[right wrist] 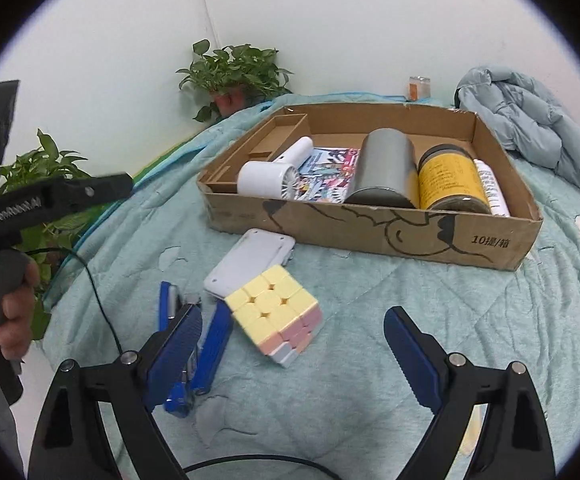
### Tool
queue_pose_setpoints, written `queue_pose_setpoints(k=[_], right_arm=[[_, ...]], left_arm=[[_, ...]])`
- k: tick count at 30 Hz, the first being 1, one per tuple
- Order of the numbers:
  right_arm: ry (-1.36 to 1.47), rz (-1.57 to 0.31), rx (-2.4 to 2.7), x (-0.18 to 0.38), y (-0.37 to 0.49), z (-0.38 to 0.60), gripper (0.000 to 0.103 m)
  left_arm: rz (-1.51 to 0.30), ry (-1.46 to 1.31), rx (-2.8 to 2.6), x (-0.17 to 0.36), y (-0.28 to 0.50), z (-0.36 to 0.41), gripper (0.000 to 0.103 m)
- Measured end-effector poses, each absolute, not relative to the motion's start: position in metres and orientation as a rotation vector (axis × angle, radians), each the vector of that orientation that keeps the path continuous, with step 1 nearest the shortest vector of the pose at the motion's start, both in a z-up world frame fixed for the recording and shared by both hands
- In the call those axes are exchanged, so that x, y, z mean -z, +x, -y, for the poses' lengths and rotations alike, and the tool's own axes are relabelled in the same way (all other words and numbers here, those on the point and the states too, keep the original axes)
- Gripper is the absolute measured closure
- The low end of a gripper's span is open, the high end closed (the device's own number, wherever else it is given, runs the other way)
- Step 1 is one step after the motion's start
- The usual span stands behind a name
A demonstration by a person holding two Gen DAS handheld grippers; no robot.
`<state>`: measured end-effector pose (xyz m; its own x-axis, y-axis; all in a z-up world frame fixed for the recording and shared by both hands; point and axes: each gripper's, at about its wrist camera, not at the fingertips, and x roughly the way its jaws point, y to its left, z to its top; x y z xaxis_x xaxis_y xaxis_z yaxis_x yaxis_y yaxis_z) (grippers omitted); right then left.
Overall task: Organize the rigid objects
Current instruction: 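Open the left gripper and withdraw it toward the pastel Rubik's cube, then grasp the pastel Rubik's cube with the left gripper and lift it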
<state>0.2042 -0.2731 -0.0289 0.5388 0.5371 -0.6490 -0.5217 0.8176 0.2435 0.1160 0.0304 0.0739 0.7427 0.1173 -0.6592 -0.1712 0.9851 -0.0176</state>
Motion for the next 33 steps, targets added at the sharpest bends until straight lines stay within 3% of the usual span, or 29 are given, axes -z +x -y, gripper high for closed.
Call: queue_pose_setpoints(k=[3,6,11,15,24,26,28,29,31,33], right_arm=[[0.023,-0.77,-0.682,0.021,0.196,0.265,0.01],[0.047,-0.772,-0.786,0.016,0.184,0.263,0.01],[0.156,-0.906,-0.9,0.046,0.179,0.271,0.01],[0.156,-0.976,-0.865,0.07,0.18,0.27,0.01],[0.033,-0.96,-0.8,0.084,0.233,0.255,0.011],[-0.003,-0.947,-0.805,0.088,0.241,0.246,0.016],[-0.008,-0.944,-0.812,0.092,0.247,0.239,0.029],[0.011,-0.953,-0.815,0.095,0.251,0.237,0.03],[0.035,-0.943,-0.808,0.097,0.253,0.238,0.031],[0.047,-0.944,-0.813,0.098,0.249,0.244,0.033]], left_arm=[[-0.683,0.008,-0.213,-0.108,0.107,-0.037,0.001],[-0.762,0.006,-0.218,-0.105,0.109,-0.039,0.001],[-0.94,-0.173,-0.057,-0.028,0.123,-0.04,0.001],[-1.05,-0.274,0.025,0.022,0.131,-0.029,0.008],[-0.928,-0.254,0.077,0.009,0.152,-0.017,0.008],[-0.931,-0.273,0.126,0.006,0.168,-0.016,0.008],[-0.94,-0.279,0.195,0.009,0.183,-0.006,0.008],[-0.965,-0.274,0.22,0.011,0.189,0.002,0.01],[-1.016,-0.264,0.289,0.019,0.2,0.016,0.029],[-1.055,-0.271,0.349,0.028,0.205,0.03,0.039]])
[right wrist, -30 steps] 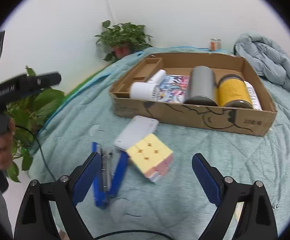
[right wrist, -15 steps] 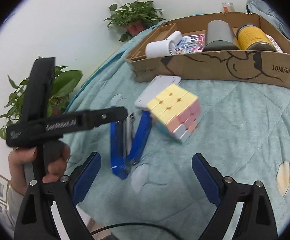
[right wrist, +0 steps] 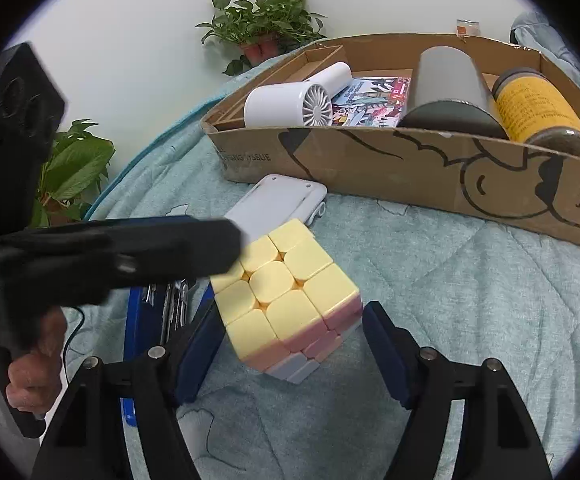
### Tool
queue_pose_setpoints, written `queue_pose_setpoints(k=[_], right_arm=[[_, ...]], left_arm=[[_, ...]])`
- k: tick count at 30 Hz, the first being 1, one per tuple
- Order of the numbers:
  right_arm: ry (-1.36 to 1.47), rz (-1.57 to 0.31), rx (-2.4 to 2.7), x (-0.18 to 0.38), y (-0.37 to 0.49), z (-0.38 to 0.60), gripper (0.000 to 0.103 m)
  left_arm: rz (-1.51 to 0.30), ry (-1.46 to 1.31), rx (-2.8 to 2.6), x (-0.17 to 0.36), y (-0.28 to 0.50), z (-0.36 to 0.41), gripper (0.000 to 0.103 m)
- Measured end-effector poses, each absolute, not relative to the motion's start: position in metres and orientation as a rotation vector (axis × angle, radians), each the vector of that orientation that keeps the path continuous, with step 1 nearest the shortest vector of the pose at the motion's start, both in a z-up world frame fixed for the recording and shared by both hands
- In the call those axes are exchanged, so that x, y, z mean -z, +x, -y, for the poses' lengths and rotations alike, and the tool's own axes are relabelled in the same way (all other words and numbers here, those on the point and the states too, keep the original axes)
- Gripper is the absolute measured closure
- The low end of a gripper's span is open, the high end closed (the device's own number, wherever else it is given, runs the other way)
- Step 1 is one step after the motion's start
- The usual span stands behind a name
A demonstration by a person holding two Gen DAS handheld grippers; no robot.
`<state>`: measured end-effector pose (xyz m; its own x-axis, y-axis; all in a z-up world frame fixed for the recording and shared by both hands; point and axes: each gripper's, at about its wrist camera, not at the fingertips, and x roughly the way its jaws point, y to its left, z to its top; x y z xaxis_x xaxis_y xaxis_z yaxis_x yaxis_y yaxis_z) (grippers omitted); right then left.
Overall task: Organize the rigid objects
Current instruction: 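Grasp the pastel Rubik's cube with the left gripper and lift it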
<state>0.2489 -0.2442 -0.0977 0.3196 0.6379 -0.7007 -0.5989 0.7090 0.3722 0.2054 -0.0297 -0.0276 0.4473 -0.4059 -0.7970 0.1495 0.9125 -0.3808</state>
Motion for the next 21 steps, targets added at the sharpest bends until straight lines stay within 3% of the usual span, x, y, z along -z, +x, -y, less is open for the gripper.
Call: queue_pose_setpoints(k=[1,2,4,7,18,21], right_arm=[[0.058,-0.943,-0.814,0.098,0.246,0.249,0.033],[0.069,-0.95,-0.815,0.099,0.243,0.254,0.034],[0.077,-0.96,-0.798,0.097,0.24,0.264,0.035],[0.074,-0.98,-0.808,0.094,0.229,0.283,0.045],[0.031,-1.01,-0.784,0.089,0.209,0.311,0.044],[0.028,-1.028,-0.779,0.096,0.218,0.299,0.042]], left_arm=[[-1.075,-0.278,0.383,0.033,0.206,0.037,0.05],[-1.107,-0.284,0.417,0.039,0.206,0.046,0.052],[-1.141,-0.281,0.425,0.046,0.202,0.06,0.051],[-1.172,-0.294,0.461,0.048,0.187,0.08,0.051],[-1.248,-0.439,0.5,0.065,0.189,0.095,0.052],[-1.253,-0.469,0.49,0.069,0.195,0.091,0.047]])
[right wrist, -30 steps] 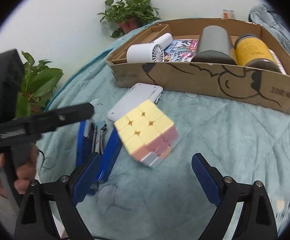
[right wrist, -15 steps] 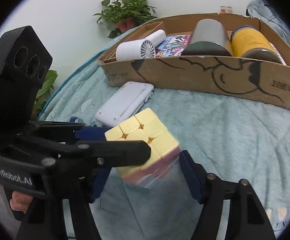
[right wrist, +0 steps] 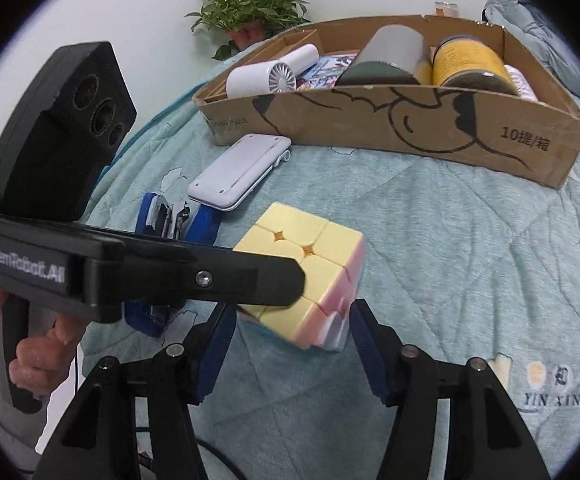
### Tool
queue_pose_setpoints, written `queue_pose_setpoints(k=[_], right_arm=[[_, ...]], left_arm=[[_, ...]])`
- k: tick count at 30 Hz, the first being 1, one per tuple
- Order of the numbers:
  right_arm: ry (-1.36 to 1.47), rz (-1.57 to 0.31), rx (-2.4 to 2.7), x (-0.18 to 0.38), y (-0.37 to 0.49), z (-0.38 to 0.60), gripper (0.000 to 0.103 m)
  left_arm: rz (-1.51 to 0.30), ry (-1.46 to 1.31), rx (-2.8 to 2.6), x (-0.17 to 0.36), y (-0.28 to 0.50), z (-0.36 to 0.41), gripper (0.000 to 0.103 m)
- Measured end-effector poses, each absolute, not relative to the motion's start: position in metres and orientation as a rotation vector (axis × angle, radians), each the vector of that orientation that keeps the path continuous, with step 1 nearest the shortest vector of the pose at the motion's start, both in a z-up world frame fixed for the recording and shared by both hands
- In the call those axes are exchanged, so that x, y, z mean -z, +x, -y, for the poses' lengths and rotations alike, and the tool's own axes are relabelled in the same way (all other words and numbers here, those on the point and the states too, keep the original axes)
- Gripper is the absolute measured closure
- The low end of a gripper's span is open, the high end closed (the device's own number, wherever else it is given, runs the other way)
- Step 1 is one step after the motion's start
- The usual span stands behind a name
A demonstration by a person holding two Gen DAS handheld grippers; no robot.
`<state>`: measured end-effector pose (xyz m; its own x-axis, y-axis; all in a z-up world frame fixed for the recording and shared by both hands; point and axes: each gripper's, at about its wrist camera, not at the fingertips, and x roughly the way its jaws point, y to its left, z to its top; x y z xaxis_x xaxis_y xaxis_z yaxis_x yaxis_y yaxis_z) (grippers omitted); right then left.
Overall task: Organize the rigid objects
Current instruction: 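Grasp the pastel Rubik's cube with the left gripper and lift it, then carry the cube into the box beside the fan and release it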
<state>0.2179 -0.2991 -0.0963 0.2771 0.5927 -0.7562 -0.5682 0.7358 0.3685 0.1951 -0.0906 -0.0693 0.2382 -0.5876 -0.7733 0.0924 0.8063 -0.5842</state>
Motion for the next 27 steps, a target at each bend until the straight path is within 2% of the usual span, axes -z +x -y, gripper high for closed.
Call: queue_pose_setpoints(k=[13,20,27], right_arm=[[0.045,-1.027,-0.717,0.092,0.223,0.282,0.042],[0.032,-0.925,-0.749,0.055,0.237,0.269,0.042],[-0.029,-0.811,-0.771,0.007,0.284,0.247,0.042]], left_arm=[[-1.145,-0.352,0.4,0.048,0.187,0.101,0.047],[-1.024,-0.322,0.385,0.002,0.198,0.084,0.047],[-0.911,-0.301,0.376,-0.052,0.25,0.066,0.048]])
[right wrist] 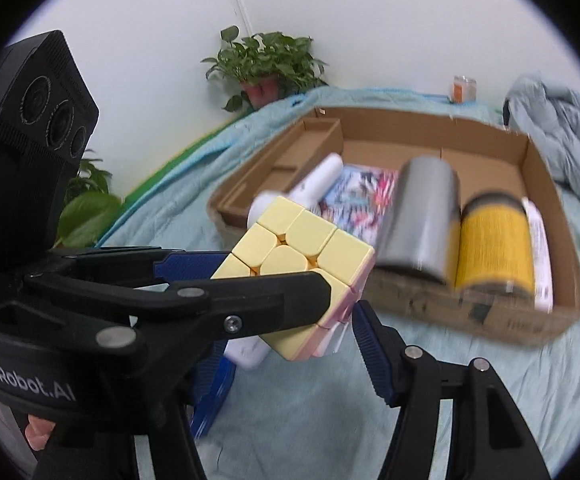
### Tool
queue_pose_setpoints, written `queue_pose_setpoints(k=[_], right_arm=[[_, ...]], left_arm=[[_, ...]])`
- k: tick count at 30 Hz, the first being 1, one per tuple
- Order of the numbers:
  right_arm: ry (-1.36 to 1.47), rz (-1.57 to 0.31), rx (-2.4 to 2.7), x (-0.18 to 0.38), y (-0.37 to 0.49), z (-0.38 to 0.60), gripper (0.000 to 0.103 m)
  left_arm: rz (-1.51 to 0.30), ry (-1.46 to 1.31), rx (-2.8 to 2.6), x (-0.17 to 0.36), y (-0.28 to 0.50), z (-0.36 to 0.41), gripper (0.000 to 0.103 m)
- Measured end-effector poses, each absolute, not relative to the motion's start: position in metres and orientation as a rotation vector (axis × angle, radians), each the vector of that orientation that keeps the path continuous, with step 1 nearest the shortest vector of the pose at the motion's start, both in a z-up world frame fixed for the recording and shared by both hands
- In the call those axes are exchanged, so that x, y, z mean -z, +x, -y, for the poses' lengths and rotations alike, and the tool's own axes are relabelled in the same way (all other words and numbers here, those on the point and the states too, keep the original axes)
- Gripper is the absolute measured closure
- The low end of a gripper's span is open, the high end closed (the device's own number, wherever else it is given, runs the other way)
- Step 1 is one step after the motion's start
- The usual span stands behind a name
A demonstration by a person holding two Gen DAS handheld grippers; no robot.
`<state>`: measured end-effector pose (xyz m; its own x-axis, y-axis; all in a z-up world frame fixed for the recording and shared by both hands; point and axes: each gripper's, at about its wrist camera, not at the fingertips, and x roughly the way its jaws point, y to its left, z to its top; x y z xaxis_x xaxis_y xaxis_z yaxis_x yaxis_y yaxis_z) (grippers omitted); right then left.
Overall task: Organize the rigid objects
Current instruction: 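Carry the cube into the box beside the fan and release it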
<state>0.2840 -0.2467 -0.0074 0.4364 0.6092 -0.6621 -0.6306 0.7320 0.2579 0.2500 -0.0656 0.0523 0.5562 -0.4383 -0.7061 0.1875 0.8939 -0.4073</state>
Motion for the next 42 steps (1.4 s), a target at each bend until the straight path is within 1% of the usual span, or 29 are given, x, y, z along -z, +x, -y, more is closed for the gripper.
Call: queue_pose_setpoints(k=[3,8,9,11,13,16,18,21,25,26,28,29,30,33,35,37,39,42], right_arm=[[-0.065,-0.794,-0.79,-0.003,0.313,0.237,0.042],[-0.107,-0.831,-0.815,0.009,0.353,0.226,0.042],[-0.109,-0.84,-0.815,0.013,0.358,0.225,0.042],[-0.103,-0.869,-0.81,0.022,0.368,0.224,0.043],[-0.093,-0.891,-0.823,0.029,0.376,0.222,0.043],[-0.092,-0.905,-0.829,0.036,0.381,0.218,0.044],[-0.093,-0.934,-0.843,0.039,0.381,0.215,0.043],[-0.112,-0.956,-0.863,0.042,0.374,0.213,0.042],[-0.066,-0.953,-0.867,0.038,0.364,0.228,0.043],[-0.056,-0.946,-0.869,0.038,0.363,0.231,0.044],[-0.053,-0.946,-0.866,0.038,0.362,0.234,0.054],[-0.061,-0.954,-0.857,0.04,0.362,0.234,0.066],[-0.073,-0.965,-0.845,0.041,0.362,0.234,0.076],[-0.063,-0.958,-0.822,0.04,0.361,0.238,0.077],[-0.039,-0.953,-0.821,0.04,0.36,0.241,0.077],[-0.024,-0.958,-0.826,0.041,0.362,0.241,0.077],[-0.007,-0.967,-0.837,0.043,0.362,0.241,0.077],[0.015,-0.969,-0.844,0.044,0.361,0.242,0.077]], left_arm=[[-0.914,-0.309,0.379,-0.059,0.283,0.058,0.048],[-0.983,-0.334,0.378,-0.042,0.332,0.05,0.048],[-0.999,-0.337,0.378,-0.037,0.341,0.048,0.051],[-1.013,-0.337,0.367,-0.029,0.353,0.046,0.052],[-1.027,-0.33,0.354,-0.023,0.363,0.043,0.055],[-1.049,-0.321,0.333,-0.014,0.368,0.039,0.057],[-1.065,-0.315,0.323,-0.009,0.368,0.037,0.058],[-1.076,-0.301,0.331,-0.007,0.363,0.037,0.06],[-1.071,-0.264,0.33,-0.009,0.358,0.041,0.061],[-1.067,-0.266,0.336,-0.011,0.359,0.041,0.061],[-1.038,-0.272,0.342,-0.02,0.363,0.039,0.061],[-1.025,-0.273,0.338,-0.024,0.365,0.038,0.061],[-1.011,-0.269,0.334,-0.029,0.369,0.037,0.061],[-0.995,-0.204,0.322,-0.035,0.388,0.042,0.061],[-1.051,-0.186,0.334,-0.025,0.405,0.048,0.061],[-1.111,-0.134,0.326,-0.01,0.416,0.058,0.075],[-1.126,-0.101,0.314,-0.002,0.417,0.063,0.079],[-1.113,-0.103,0.306,-0.005,0.41,0.064,0.081]])
